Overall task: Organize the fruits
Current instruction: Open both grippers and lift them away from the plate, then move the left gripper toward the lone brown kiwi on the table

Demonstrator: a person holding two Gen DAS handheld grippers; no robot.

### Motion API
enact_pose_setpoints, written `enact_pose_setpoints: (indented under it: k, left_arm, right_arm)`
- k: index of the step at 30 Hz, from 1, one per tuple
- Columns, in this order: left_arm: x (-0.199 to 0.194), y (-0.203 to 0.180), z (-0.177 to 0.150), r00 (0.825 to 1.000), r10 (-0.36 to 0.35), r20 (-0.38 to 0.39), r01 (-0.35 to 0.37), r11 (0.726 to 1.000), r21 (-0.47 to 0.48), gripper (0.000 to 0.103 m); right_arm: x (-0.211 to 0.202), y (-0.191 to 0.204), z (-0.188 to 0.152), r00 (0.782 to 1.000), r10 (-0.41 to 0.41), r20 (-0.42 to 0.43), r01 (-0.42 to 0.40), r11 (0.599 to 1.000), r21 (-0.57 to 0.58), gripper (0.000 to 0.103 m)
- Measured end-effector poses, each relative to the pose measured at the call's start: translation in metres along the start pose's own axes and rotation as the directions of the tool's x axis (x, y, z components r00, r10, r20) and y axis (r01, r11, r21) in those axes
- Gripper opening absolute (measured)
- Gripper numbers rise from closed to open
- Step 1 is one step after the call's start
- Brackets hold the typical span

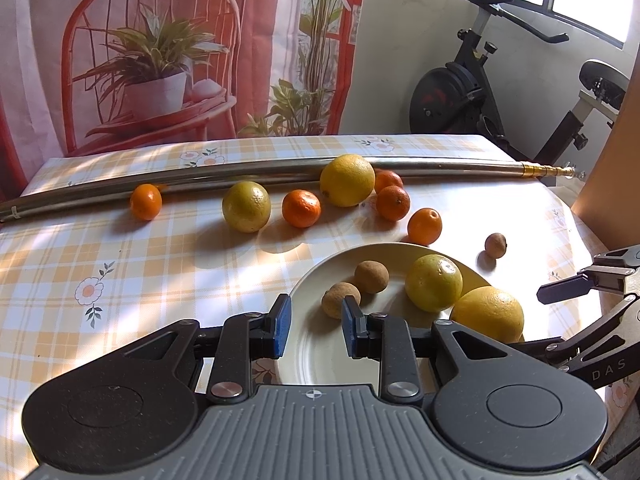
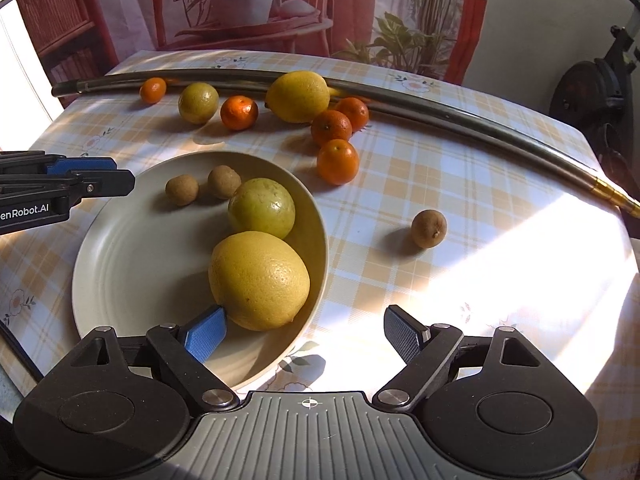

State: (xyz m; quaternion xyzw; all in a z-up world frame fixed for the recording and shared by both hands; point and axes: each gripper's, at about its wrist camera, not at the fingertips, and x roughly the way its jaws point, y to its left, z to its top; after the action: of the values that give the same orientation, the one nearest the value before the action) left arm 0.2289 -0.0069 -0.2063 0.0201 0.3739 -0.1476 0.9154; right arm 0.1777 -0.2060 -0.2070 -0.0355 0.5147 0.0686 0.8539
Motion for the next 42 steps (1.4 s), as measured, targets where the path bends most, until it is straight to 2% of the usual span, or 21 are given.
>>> enact_pose_setpoints:
  k: [4, 8, 17, 37, 42]
  left_arm:
    - [0.002, 0.0, -0.001, 1.0, 0.0, -0.004, 0.0, 1.0, 0.0, 0.029]
    - [0.0, 0.0, -0.001, 1.0, -0.003, -0.002, 0.003, 1.0, -0.003, 0.029]
    - [-0.003, -0.001, -0.001, 1.0, -0.008, 0.004, 0.008, 1.0, 0.011, 0.029]
    - [-0.008, -0.003, 0.001, 1.0, -0.003, 0.005, 0.003, 1.0, 0.012, 0.029]
    - [-0.009, -0.002, 0.0, 1.0, 0.001, 0.003, -0.001, 1.0, 0.007, 0.029]
  right_arm:
    - [0.001, -0.002, 0.0, 1.0, 0.005, 0.002, -0.005, 1.0, 0.017, 0.082]
    - [0.003, 0.0, 0.003, 0.999, -0.035, 0.012, 0.035, 0.999, 0.007, 0.081]
    - [0.005, 0.002, 0.014, 0.997, -0.05, 0.058, 0.05, 0.999, 0.001, 0.081]
    - [0.009, -0.003, 0.026, 0.994, -0.028, 0.11, 0.021, 0.998, 0.066, 0.08]
    - [0.007, -0.001, 0.024, 0.993, -0.025, 0.116, 0.017, 0.997, 0.069, 0.077]
